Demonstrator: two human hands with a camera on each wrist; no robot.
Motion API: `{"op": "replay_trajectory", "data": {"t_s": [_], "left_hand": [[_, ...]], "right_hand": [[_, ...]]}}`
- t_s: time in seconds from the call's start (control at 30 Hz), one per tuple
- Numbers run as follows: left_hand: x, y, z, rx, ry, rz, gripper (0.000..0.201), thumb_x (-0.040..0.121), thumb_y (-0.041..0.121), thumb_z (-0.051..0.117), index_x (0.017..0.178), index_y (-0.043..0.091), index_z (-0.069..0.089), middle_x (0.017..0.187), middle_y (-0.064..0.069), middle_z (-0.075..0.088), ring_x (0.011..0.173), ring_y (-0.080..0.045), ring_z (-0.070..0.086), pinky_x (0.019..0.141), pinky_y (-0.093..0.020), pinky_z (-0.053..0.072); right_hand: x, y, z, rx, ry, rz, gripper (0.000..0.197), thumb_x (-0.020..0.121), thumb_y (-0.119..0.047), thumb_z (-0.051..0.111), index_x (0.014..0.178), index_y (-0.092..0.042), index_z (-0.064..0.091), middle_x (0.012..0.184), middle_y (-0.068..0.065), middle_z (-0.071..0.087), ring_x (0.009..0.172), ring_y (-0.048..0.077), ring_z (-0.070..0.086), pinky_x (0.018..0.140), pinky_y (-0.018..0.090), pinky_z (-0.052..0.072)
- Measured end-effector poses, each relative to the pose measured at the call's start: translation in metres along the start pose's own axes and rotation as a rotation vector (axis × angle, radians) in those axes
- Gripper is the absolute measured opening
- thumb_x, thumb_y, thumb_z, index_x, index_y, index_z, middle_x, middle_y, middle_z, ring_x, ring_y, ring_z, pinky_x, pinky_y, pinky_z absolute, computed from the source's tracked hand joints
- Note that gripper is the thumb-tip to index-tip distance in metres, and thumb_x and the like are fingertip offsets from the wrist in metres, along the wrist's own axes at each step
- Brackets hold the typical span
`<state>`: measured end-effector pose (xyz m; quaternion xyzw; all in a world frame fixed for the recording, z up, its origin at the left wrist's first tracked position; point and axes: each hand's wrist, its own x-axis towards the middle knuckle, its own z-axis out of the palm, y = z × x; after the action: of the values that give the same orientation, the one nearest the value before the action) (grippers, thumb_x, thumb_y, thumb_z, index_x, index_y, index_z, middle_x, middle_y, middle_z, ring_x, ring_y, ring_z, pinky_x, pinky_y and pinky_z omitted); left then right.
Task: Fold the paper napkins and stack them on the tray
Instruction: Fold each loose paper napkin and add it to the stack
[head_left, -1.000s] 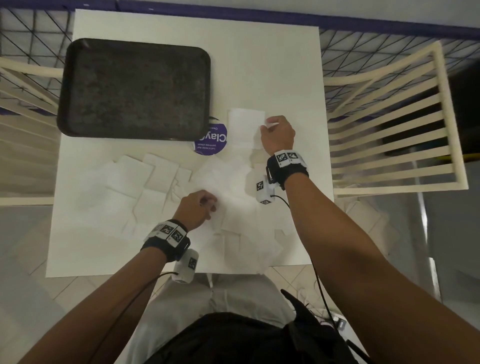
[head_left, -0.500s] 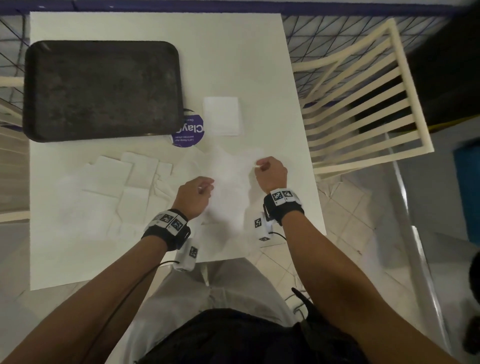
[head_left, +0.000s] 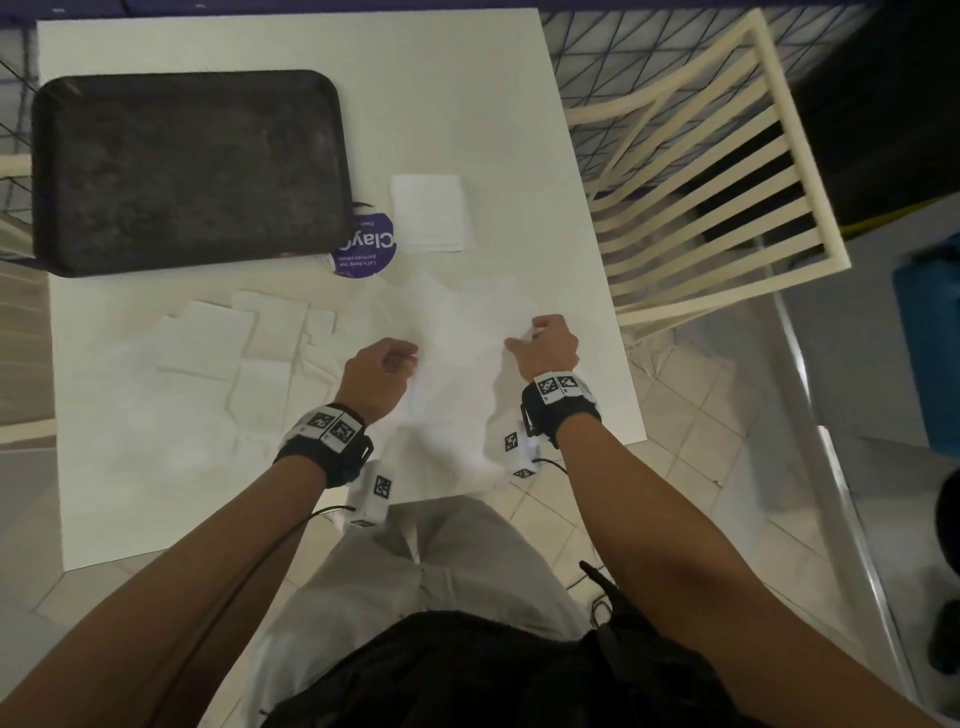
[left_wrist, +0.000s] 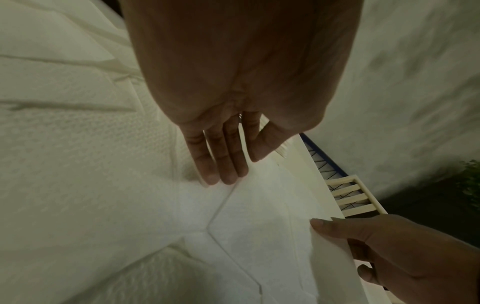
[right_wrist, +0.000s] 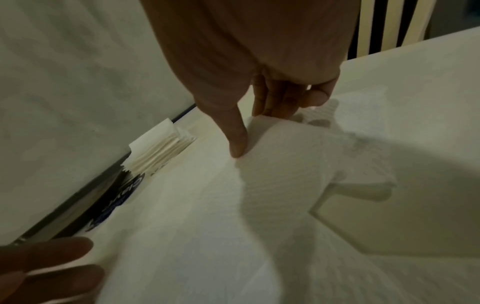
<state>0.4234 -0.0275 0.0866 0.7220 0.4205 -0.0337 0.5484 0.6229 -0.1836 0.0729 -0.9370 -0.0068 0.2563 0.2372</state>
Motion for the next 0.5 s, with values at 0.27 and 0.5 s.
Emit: {"op": "replay_trajectory", "data": {"t_s": [0.27,0.5], "left_hand": [[-0.004,0.009,0.001,-0.090,0.005,-0.005,0.023,0.097,0.011,0.057,0.110,0.025,0.069,0.102,0.004,0.076,0.099,-0.016,0.072,0.091,-0.041,0.060],[-0.005,0.019,-0.001,-0.152,0.008,-0.015,0.059,0.089,0.066,0.056,0.090,0.008,0.067,0.094,-0.009,0.073,0.086,-0.024,0.074,0.083,-0.052,0.062]], "right_hand": [[-0.020,-0.013,-0.011,0.225,-0.161,-0.226,0.028,0.088,-0.026,0.072,0.072,-0.021,0.050,0.072,-0.006,0.048,0.067,0.012,0.044,0.060,0.022,0.034],[-0.045,-0.037,-0.005,0.390,-0.350,-0.314,0.025,0.083,-0.021,0.075,0.070,-0.015,0.054,0.063,0.002,0.043,0.061,0.010,0.043,0.065,0.027,0.040]]}}
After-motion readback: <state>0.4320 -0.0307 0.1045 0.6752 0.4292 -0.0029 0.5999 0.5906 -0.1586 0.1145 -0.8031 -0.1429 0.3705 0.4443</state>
